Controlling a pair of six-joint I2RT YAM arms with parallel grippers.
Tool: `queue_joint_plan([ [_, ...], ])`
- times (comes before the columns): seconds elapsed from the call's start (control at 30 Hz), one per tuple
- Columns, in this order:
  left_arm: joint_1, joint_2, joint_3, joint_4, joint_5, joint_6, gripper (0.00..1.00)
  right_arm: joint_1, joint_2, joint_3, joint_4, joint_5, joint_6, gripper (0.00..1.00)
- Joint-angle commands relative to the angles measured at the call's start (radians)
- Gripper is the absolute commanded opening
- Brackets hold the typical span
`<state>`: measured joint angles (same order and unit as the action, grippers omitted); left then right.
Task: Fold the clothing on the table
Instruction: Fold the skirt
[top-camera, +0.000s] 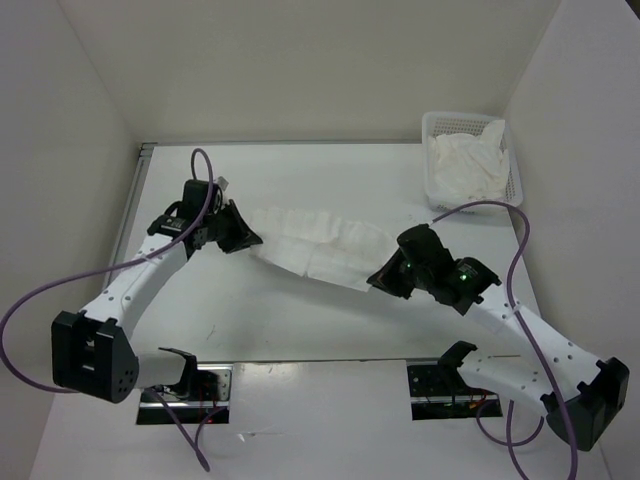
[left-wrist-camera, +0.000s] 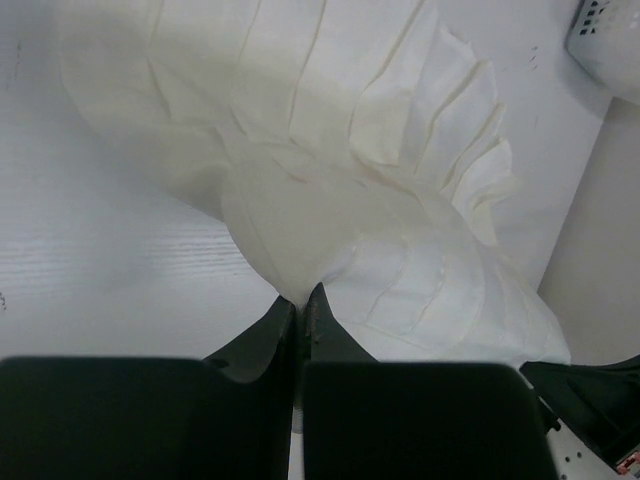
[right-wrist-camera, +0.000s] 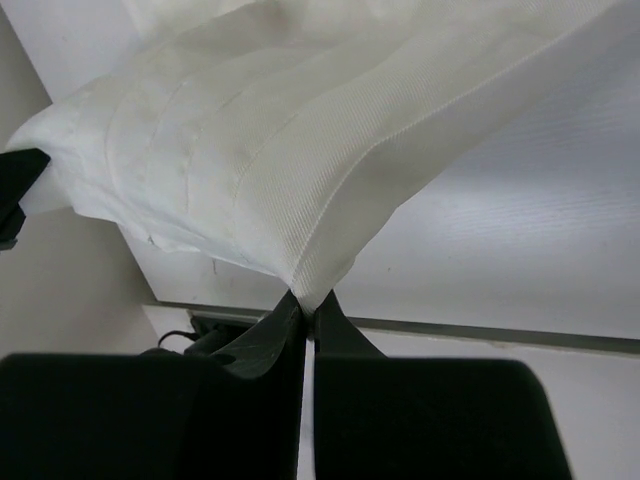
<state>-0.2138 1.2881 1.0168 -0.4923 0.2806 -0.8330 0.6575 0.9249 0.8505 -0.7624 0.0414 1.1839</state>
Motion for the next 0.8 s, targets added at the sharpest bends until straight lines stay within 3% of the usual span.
queue_joint_plan([
  [0.0, -0.009, -0.076, 0.0, -0.034, -0.11, 0.058, 0.0, 0.007, -0.046, -0.013, -0.046, 0.02, -0.006, 0.0],
  [0.1, -0.032, -0.18, -0.035, -0.072, -0.156, 0.071, 0.0, 0.016, -0.09, -0.013, -0.095, 0.006, -0.006, 0.0],
  [0.27, -0.041, -0.306, -0.125, -0.072, -0.117, 0.046, 0.0, 0.016, -0.161, -0.074, -0.117, -0.089, 0.003, 0.0],
  [0.6, -0.041, -0.262, -0.106, -0.042, 0.001, 0.057, 0.0, 0.016, -0.052, 0.009, -0.057, -0.086, -0.075, 0.0],
  [0.77, -0.05, -0.262, -0.185, -0.106, -0.009, 0.115, 0.0, 0.025, -0.072, -0.146, -0.072, -0.156, -0.05, 0.0],
])
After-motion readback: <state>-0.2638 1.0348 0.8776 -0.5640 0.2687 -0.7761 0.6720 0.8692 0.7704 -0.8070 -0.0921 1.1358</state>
